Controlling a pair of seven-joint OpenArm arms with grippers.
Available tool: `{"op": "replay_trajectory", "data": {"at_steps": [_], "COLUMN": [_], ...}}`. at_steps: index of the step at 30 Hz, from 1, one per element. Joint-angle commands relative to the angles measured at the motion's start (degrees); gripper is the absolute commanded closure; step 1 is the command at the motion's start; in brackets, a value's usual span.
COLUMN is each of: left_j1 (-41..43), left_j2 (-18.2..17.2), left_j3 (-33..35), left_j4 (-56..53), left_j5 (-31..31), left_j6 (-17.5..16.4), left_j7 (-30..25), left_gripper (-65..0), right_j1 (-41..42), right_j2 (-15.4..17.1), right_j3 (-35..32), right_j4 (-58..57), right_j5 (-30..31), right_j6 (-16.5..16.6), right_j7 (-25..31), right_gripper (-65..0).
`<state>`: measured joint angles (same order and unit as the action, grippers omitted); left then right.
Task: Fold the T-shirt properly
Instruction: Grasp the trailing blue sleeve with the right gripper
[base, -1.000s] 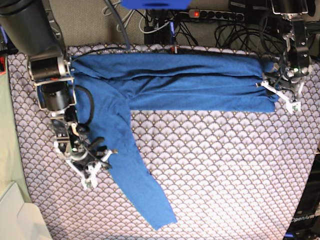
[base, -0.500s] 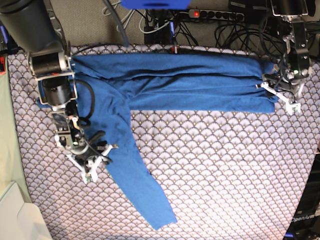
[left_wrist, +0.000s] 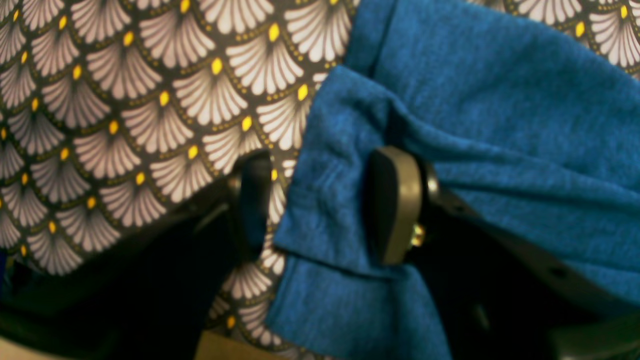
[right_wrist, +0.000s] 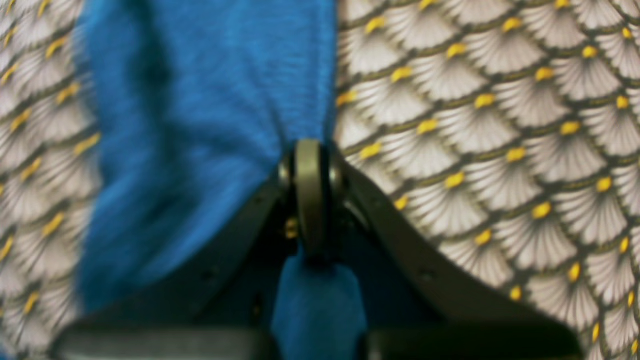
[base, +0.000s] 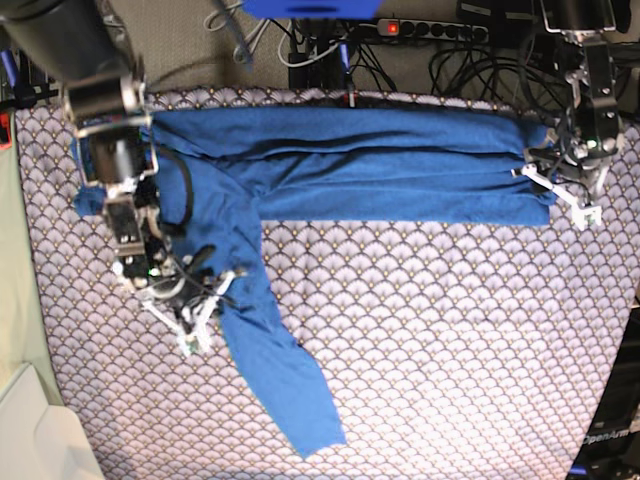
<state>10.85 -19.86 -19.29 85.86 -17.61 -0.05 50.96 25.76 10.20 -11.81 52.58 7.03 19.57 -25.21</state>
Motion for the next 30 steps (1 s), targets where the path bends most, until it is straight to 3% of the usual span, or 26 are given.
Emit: {"op": "replay_trajectory", "data": {"at_steps": [1, 6, 20, 27, 30], "left_j1": [0.1, 0.1, 0.4, 0.4, 0.4], "left_j2": [-0.1, -0.1, -0.1, -0.1, -0.1], "left_j3": [0.3, 0.3, 0.3, 0.3, 0.3], "left_j4": [0.0, 0.0, 0.0, 0.0, 0.0], "left_j5": [-0.6, -0.6, -0.6, -0.6, -0.8], "left_j6": [-0.5, -0.5, -0.6, -0.6, -0.6], "left_j7": [1.8, 1.8, 1.5, 1.4, 1.6], "left_gripper": [-32.3, -32.4, -32.4, -32.4, -32.4], "right_j1": [0.8, -6.5, -25.7, -28.1, -25.7], "right_j2": [0.1, -0.2, -6.5, -6.8, -4.5], "right_j3": [0.3, 0.2, -5.1, -6.6, -6.8], "right_j4": [5.4, 23.2, 56.1, 57.5, 56.3], "right_j5": [0.8, 0.8, 0.8, 0.6, 0.6], "right_j6": [0.3, 0.3, 0.3, 0.1, 0.0], "right_j7": [0.6, -6.9, -20.8, -21.2, -21.2], "right_gripper": [0.0, 0.0, 0.0, 0.0, -0.8]}}
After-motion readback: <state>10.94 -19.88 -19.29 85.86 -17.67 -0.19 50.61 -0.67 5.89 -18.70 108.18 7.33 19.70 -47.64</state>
